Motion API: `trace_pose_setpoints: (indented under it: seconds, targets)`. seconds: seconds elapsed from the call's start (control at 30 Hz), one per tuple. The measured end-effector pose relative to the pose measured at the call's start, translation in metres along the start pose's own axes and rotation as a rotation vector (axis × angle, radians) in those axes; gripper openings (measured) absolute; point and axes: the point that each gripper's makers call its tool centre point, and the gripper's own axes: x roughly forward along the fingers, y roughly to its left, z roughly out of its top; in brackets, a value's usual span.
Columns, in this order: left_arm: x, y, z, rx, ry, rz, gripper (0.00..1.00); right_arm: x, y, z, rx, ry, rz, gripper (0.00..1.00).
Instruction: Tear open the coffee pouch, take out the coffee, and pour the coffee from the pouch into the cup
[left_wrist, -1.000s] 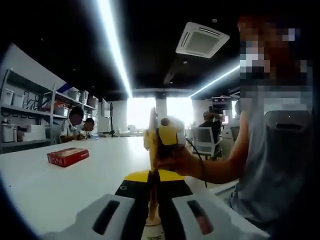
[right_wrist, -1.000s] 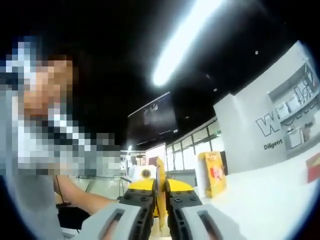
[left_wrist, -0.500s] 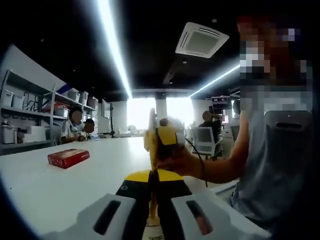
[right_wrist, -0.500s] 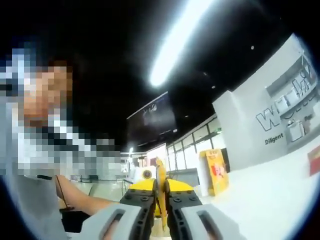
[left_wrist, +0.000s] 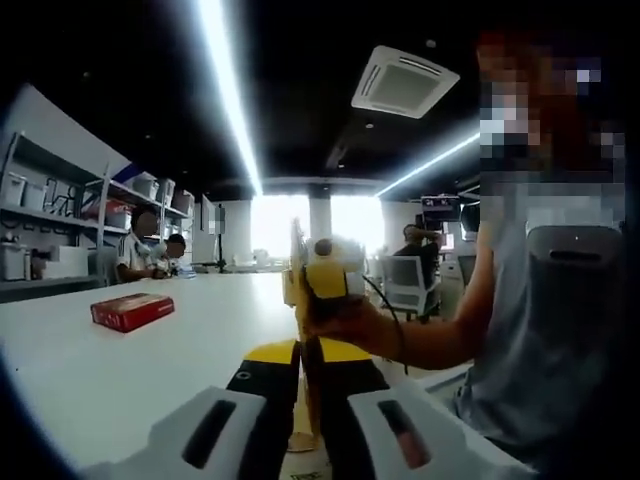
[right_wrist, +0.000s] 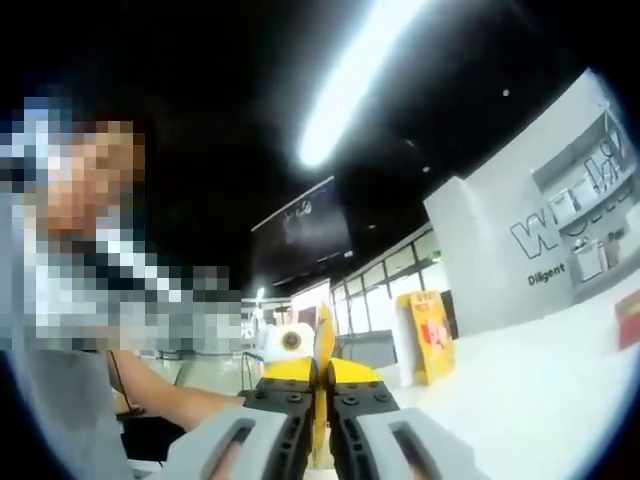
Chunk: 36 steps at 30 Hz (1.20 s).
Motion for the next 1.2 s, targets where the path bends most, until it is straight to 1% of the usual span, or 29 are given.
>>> trace_pose_setpoints:
  seconds: [0.1,0.23,0.43,0.57,0.67,0.77,0.8,0.83,0.93,0.97,1.0,1.03,1.17,1.2]
  targets:
    - [0.000,0.001,0.000,0.008,0.000,0.004,0.08,0.000,0.000,0.000,-0.016,0.002,-0.002,0.04]
    - [-0.001,0.001,0.002,0.031,-0.002,0.008,0.05,0.000,0.002,0.001,-0.007,-0.009,0.019,0.06]
    - [-0.002,0.003,0.002,0.040,0.000,0.015,0.06,0.001,0.005,0.001,-0.014,-0.011,0.029,0.13]
    - [-0.002,0.003,0.002,0.032,-0.001,0.014,0.06,0.001,0.005,0.002,-0.030,-0.009,0.022,0.13]
    - [-0.003,0.004,0.002,0.035,-0.001,0.017,0.06,-0.001,0.003,0.008,-0.046,-0.021,0.016,0.14]
    - [-0.003,0.005,0.002,0.032,-0.001,0.020,0.06,-0.003,0.002,0.018,-0.042,-0.042,0.021,0.14]
    - [-0.004,0.006,0.002,0.032,-0.001,0.021,0.06,-0.002,0.003,0.020,-0.045,-0.044,0.023,0.13]
    - [-0.005,0.007,0.002,0.033,-0.001,0.020,0.06,-0.002,0.004,0.021,-0.051,-0.043,0.024,0.10]
    - [-0.005,0.006,0.002,0.021,-0.003,0.015,0.07,-0.001,0.003,0.021,-0.061,-0.035,0.017,0.08]
    - [-0.004,0.006,0.002,0.011,-0.005,0.011,0.08,-0.001,0.003,0.021,-0.053,-0.033,0.019,0.08]
    - [-0.004,0.005,0.002,-0.001,-0.010,0.001,0.12,-0.001,0.002,0.021,-0.050,-0.034,0.019,0.08]
    - [-0.003,0.005,0.002,-0.001,-0.014,0.004,0.14,-0.002,0.002,0.021,-0.049,-0.034,0.018,0.08]
    - [-0.002,0.005,0.003,-0.005,-0.021,0.005,0.14,0.000,0.002,0.018,-0.055,-0.015,0.020,0.08]
    - [-0.002,0.006,0.003,-0.004,-0.018,0.007,0.12,0.001,0.003,0.017,-0.056,-0.010,0.023,0.08]
